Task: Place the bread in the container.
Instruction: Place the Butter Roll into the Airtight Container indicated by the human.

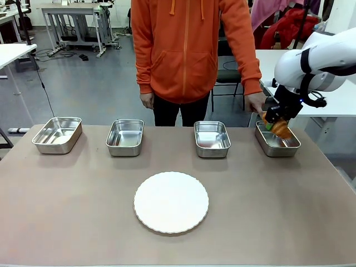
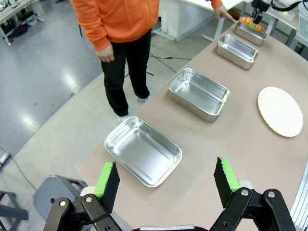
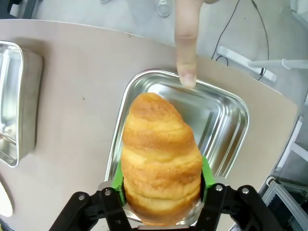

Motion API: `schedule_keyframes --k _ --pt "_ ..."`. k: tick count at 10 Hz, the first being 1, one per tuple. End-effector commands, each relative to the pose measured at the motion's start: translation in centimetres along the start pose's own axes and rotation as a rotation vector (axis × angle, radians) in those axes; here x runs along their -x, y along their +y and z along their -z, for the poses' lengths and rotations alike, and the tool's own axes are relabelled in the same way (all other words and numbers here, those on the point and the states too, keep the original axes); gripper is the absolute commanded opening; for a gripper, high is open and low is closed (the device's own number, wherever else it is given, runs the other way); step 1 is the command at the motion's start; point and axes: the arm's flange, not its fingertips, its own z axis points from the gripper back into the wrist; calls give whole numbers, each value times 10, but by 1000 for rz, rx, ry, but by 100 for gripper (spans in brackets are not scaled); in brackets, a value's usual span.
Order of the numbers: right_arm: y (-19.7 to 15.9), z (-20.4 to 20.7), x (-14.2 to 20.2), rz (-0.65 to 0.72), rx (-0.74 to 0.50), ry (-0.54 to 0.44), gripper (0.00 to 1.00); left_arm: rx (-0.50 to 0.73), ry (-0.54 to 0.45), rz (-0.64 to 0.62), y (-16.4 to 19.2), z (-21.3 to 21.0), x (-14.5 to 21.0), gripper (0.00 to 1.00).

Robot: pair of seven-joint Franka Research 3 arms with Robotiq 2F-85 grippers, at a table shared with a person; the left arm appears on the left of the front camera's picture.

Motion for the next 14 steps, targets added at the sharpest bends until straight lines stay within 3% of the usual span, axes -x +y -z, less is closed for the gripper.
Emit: schedule_keyframes --k 1,2,3,6,8,9,14 --pt "0 0 -4 28 -20 7 100 5 -8 7 -2 -1 -2 100" --pt "-3 2 -6 27 -11 8 85 5 -8 7 -2 -1 -2 100" --pt "-3 4 -6 31 -14 8 100 5 -8 7 -2 -1 -2 100" --pt "-5 5 -6 43 -9 0 100 5 -8 7 -2 -1 -2 100" --pt "-18 0 -9 165 18 42 100 5 -8 7 -2 -1 -2 100" --pt "-4 7 2 29 -7 20 100 5 -8 7 -2 -1 -2 100" --pt "-4 7 2 29 -7 20 100 5 -8 7 -2 -1 -2 100"
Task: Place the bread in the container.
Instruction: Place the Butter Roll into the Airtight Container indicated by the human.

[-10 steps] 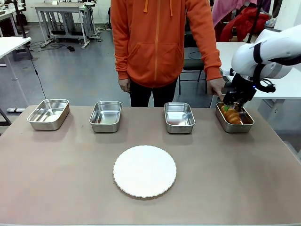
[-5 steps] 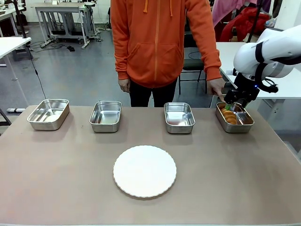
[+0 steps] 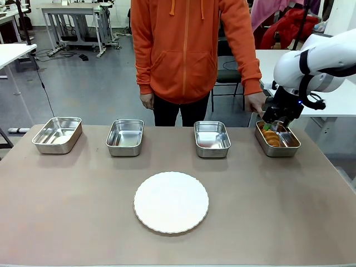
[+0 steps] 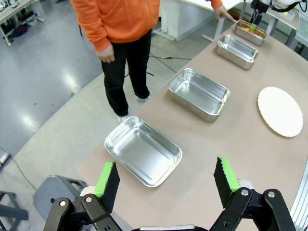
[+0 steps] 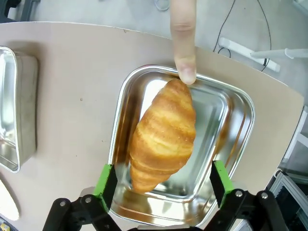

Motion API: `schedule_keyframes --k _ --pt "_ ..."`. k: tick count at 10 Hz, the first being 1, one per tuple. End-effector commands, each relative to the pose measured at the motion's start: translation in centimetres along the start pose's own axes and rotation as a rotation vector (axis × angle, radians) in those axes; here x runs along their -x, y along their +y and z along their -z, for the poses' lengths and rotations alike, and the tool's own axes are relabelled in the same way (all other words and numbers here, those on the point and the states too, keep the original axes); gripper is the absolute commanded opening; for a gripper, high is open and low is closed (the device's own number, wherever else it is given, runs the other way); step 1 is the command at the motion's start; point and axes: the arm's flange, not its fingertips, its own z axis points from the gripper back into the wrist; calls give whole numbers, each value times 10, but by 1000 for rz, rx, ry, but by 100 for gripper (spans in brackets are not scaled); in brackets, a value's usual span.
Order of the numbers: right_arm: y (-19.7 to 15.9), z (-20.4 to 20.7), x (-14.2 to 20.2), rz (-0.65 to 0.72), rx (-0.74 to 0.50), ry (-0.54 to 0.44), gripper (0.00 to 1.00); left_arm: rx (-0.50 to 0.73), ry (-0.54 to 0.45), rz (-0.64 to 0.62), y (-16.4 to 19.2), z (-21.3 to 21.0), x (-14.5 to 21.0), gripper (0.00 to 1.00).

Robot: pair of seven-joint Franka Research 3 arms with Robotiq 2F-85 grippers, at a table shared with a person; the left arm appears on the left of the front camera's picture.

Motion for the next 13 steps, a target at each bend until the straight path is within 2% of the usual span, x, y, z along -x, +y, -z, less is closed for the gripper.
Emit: schedule_keyframes --k 1,3,5,8,10,13 --pt "-3 0 3 -22 2 -7 100 5 -8 7 -2 -1 -2 100" --pt "0 0 0 0 0 0 100 5 -8 7 -2 -1 -2 100" --pt "30 -21 19 53 85 -88 100 5 -8 7 -2 -1 -2 100" --pt "75 -57 51 179 97 -188 100 5 -8 7 -2 -1 -2 100" --pt "104 -79 78 236 98 -222 100 5 -8 7 -2 -1 -2 100" --pt "147 -104 123 195 72 -188 100 5 -8 7 -2 -1 -2 100"
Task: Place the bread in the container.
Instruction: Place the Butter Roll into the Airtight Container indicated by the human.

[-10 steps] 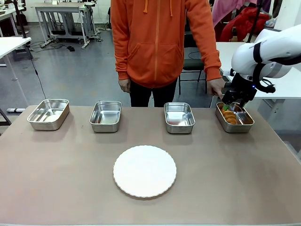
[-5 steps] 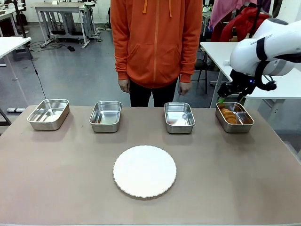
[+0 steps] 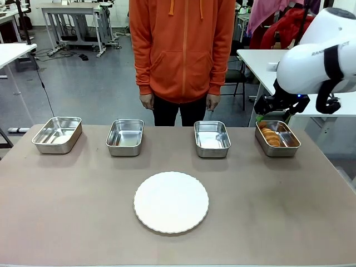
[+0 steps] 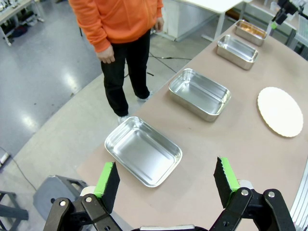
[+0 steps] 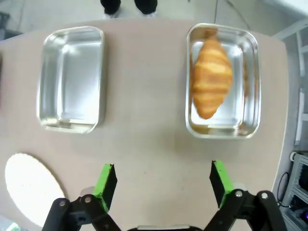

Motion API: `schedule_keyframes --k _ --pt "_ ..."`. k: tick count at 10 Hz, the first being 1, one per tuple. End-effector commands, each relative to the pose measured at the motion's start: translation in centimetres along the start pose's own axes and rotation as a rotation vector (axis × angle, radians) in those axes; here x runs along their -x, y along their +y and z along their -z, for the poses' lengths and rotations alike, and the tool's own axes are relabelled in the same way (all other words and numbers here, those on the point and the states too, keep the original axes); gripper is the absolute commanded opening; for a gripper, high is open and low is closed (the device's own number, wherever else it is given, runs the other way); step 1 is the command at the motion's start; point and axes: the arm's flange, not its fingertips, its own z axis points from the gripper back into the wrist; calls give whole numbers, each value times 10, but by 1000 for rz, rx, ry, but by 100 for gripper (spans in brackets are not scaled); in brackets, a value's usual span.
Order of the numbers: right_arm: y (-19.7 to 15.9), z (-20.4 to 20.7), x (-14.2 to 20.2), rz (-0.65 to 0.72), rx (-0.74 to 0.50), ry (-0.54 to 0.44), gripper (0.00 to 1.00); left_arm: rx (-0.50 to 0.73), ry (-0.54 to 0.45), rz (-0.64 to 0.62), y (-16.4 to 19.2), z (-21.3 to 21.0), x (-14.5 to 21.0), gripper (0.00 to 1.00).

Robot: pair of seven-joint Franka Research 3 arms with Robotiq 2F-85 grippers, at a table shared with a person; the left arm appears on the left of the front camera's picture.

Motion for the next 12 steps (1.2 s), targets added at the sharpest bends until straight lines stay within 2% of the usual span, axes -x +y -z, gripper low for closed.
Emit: schedule_keyframes --k 1,4,6,7,12 --pt "19 -15 30 -29 -8 30 100 5 -8 7 -2 -1 -2 100" --pt "32 -29 60 -113 2 37 100 5 -8 7 -2 -1 -2 100" --pt "23 -29 61 -63 -3 40 100 5 -8 7 -2 -1 -2 100" --pt "37 -29 59 -96 10 54 100 5 -8 7 -2 -1 -2 100" --pt "37 -29 59 -96 10 54 100 5 -8 7 -2 -1 -2 100"
